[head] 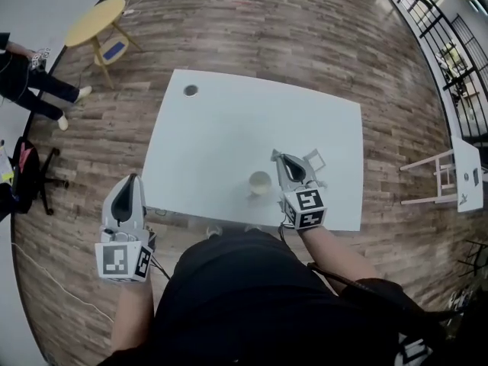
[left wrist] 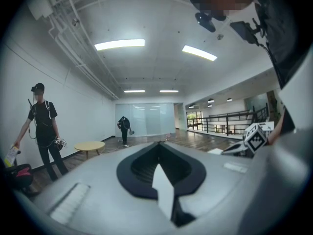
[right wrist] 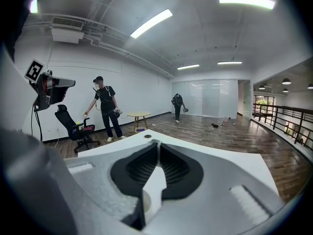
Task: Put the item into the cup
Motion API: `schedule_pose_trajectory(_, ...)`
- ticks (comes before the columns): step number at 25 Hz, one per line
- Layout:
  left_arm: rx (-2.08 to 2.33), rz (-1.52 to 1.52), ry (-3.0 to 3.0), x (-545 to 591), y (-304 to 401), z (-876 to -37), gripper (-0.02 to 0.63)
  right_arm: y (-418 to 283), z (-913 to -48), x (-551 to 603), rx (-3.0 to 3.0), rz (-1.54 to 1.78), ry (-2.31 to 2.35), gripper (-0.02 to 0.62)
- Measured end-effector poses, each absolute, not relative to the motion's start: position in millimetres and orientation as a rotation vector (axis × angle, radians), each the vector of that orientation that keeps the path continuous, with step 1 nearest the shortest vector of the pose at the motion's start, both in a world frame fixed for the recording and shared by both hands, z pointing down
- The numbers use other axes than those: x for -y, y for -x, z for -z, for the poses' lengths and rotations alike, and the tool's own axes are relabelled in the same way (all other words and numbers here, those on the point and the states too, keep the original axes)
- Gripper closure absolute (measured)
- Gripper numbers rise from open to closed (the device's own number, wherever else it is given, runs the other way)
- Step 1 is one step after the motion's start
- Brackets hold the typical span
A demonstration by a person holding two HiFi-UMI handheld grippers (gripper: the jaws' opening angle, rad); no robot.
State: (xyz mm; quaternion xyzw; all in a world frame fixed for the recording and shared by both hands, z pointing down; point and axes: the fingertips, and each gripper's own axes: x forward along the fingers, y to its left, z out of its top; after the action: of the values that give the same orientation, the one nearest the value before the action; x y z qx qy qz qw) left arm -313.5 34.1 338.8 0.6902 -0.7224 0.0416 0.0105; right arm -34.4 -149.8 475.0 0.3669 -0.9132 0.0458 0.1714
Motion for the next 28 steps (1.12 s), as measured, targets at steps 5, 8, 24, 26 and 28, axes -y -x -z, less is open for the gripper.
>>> schedule_pose_trajectory(5, 2.281, -0.124, -2.058, -48.0, 337.3, -341.5, 0.606, 68.1, -481.0, 142.5, 2.631, -0.159, -0.965, 0.577)
schedule_pose_trajectory(8, 2.263, -0.106, -2.073, -42.3, 330.4, -348.7, 0.606, 63.9, -482.6, 140.7, 2.63, -0.149, -0.956, 0.577)
schedule_pose_trajectory(24, 2.227, -0.127, -2.129, -30.0, 315.7, -346.8, 0.606, 48.2, -481.7, 134.0, 2.629, -0.159, -0.975, 0.577)
schedule_pose_trajectory(26, 2.218, -0.133, -2.144, -29.6, 314.4, -348.3, 0.606, 48.3, -481.4, 131.5, 2.63, -0.159, -0.971, 0.577)
schedule_pose_trajectory(28, 2.209, -0.131, -2.147, -28.5, 313.5, -349.8, 0.606, 48.1, -480.3, 129.3, 2.63, -0.16, -0.97, 0.577)
